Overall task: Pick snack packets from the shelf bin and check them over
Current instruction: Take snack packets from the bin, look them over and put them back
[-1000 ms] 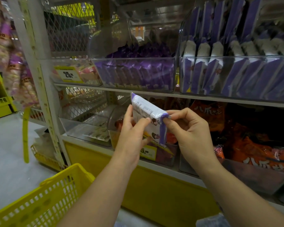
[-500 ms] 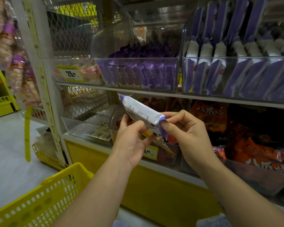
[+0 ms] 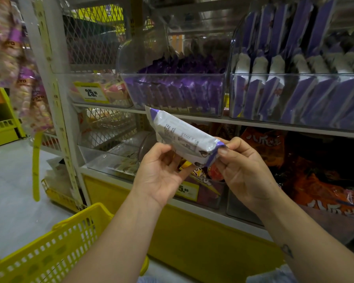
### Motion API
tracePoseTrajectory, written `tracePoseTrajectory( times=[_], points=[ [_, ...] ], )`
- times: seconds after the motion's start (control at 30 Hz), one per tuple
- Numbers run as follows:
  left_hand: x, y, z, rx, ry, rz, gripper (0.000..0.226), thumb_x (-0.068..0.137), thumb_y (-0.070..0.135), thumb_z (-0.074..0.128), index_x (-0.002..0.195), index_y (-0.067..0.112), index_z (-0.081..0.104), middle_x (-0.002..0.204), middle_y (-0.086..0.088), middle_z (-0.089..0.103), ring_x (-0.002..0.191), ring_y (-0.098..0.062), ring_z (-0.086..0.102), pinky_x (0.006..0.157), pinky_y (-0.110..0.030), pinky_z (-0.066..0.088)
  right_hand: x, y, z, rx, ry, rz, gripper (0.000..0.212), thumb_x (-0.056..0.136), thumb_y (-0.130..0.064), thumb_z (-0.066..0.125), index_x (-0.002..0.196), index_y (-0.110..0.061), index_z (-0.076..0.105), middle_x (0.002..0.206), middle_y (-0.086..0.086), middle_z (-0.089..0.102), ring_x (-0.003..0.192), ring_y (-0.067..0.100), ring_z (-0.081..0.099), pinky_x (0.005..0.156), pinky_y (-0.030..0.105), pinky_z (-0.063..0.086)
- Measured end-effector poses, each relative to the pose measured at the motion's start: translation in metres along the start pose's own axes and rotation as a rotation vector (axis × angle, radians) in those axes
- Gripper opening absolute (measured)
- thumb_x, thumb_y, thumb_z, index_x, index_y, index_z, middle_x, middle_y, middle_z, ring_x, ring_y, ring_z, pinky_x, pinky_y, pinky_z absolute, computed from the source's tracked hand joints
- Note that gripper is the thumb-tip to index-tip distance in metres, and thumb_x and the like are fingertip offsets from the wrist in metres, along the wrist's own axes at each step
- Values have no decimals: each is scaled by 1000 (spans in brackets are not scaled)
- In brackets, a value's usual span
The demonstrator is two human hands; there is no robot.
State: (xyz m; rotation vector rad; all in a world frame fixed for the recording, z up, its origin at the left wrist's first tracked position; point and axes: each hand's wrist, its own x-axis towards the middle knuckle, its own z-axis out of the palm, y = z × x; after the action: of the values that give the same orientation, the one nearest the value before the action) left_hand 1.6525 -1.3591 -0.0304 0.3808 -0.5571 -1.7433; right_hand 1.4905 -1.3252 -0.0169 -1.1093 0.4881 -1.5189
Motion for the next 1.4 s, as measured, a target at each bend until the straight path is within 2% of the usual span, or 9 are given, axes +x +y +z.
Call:
tracePoseTrajectory(
  times=[0.37,0.5,0.63,0.83,0.97,1.07,1.27,1.33,1.4],
  points=[
    [-12,10,16,216,-80,73,43,73,19,69,115,15,63,93,-5,73,88,-18,72,68,-40,59,-5,-14,9,51,23,-35,14,76,-3,59,68,-13,52,95,12,70,100,26,68,86,38,56],
    [-26,7,32,541,-255,177,63,81,11,68,136,35,48,122,-6,66,105,-22,67,78,-41,58,-10,-36,25,63,22,-105,13,76,-6,60,68,-16,56,81,4,71,85,18,71,75,36,60],
    [-34,13,59,587,-348,324,76,82,5,62,146,35,32,120,-1,68,110,-21,66,78,-34,57,-12,-68,34,-38,70,-187,13,78,-5,62,81,-13,52,92,7,66,90,20,69,74,32,60],
    [-42,28,112,995,-262,621,90,81,15,71,153,34,21,132,7,62,122,-11,58,103,-47,47,-13,-120,32,-1060,106,-573,58,82,-17,73,126,-37,41,131,-17,44,119,-8,48,94,20,48],
    [-47,28,149,1192,-246,732,81,86,20,73,151,32,27,111,12,70,103,-2,65,92,-38,55,-13,-154,31,-1592,-102,-711,83,74,-45,70,141,-49,23,156,-9,17,137,4,22,107,29,32],
    [-48,26,174,1323,-280,772,70,87,25,72,147,33,37,105,11,71,93,-1,68,83,-29,58,-6,-176,31,-1822,-171,-658,93,72,-56,67,147,-51,12,159,-10,4,138,18,31,100,36,43],
    [-38,20,212,1381,-394,725,56,89,35,67,141,29,46,107,5,71,98,-7,68,88,-28,55,14,-211,21,-1719,-153,-589,67,77,-45,64,140,-36,42,152,-8,27,123,5,46,98,26,47],
    [-31,20,218,1390,-435,667,59,90,43,62,145,31,42,117,7,69,108,-4,63,93,-24,49,17,-220,16,-1584,-168,-557,55,80,-49,60,133,-41,46,142,-15,33,106,-12,51,84,8,47],
    [-23,20,222,1366,-466,598,56,94,41,56,146,31,40,123,12,64,116,-1,57,97,-24,44,22,-227,11,-1452,-168,-501,37,85,-51,57,120,-55,47,133,-23,34,97,-13,58,75,7,49]
  ],
)
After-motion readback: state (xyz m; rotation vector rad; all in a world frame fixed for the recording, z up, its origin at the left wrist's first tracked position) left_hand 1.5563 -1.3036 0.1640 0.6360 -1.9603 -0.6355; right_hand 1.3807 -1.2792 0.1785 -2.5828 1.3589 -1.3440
